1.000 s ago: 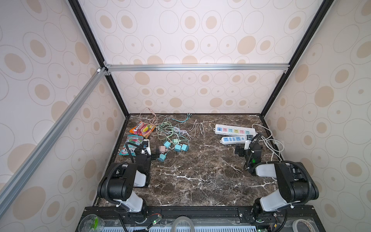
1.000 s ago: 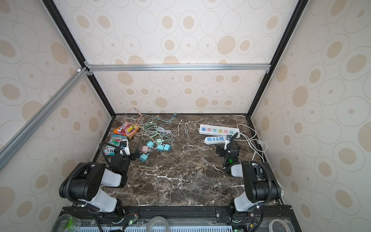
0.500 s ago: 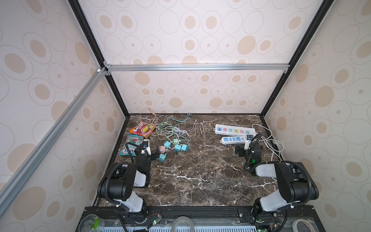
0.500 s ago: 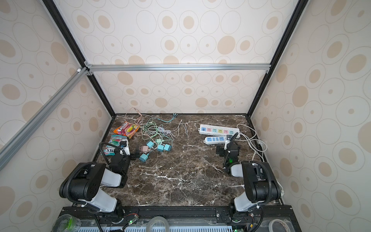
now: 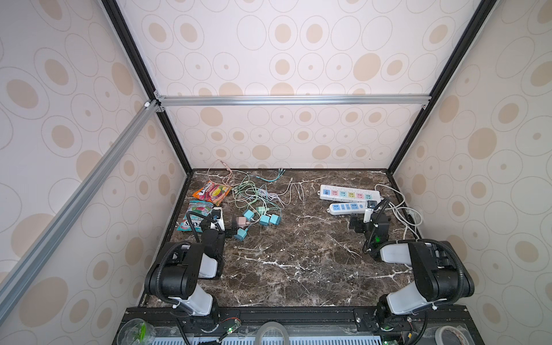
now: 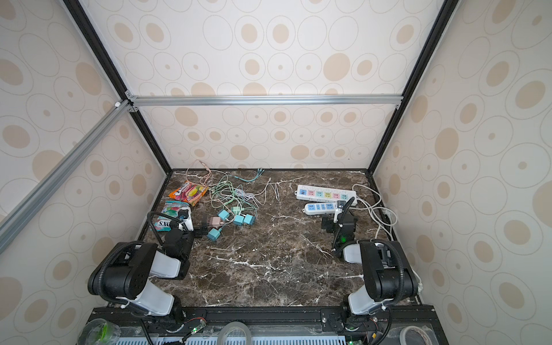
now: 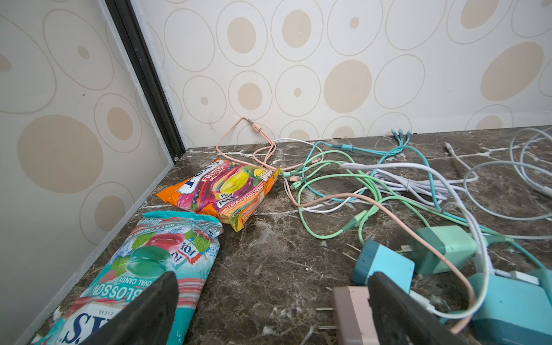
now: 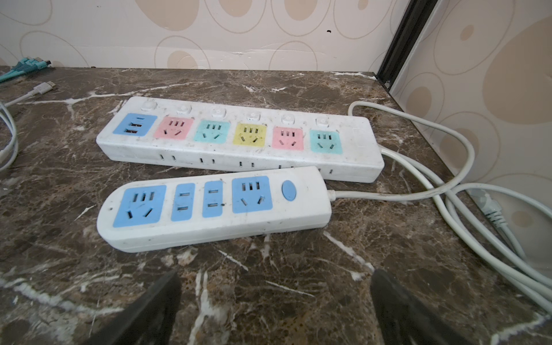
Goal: Insert the plug
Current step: 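Reach the right gripper down to the small white blue-socket power strip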
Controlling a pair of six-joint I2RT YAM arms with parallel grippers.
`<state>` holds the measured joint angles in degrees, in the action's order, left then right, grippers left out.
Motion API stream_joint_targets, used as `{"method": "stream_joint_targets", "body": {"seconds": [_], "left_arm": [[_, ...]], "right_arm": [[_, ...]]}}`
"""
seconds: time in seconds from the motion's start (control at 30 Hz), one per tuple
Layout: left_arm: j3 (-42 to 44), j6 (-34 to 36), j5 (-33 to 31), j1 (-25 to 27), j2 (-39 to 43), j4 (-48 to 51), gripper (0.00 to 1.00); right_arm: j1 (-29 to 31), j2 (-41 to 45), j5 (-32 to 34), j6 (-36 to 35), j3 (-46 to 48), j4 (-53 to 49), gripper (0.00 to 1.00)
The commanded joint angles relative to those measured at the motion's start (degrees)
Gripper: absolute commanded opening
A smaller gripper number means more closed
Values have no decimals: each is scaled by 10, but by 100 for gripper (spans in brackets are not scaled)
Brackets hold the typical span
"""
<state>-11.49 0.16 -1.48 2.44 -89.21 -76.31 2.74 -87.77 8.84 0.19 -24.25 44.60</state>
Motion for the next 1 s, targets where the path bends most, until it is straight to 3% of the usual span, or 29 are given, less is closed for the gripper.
{"method": "stream_joint_targets", "body": {"seconds": [0.0,0.17,0.27,0.37,0.57,0.67,0.77,0.97], "left_arm": [[-17,18,-10,5,54,52,98],[-126,-39,-107,28,130,290,99],[-176,-93,-119,44,144,363,98],[-201,-141,-112,60,158,395,98],[-206,-248,-144,62,209,423,98],[-199,-260,-160,61,238,429,98],[-212,-259,-149,58,259,477,99],[-247,-230,-78,53,270,593,98]], "right_arm": [[3,43,-3,3,-36,-92,100],[2,104,-6,36,-131,-297,100],[2,113,-10,88,-177,-368,100],[2,98,-4,177,-232,-451,100],[2,1,-52,316,-384,-642,100],[-1,-55,-100,358,-455,-696,100],[-2,-102,-105,414,-517,-747,100],[-2,-194,-131,550,-623,-823,100]]}}
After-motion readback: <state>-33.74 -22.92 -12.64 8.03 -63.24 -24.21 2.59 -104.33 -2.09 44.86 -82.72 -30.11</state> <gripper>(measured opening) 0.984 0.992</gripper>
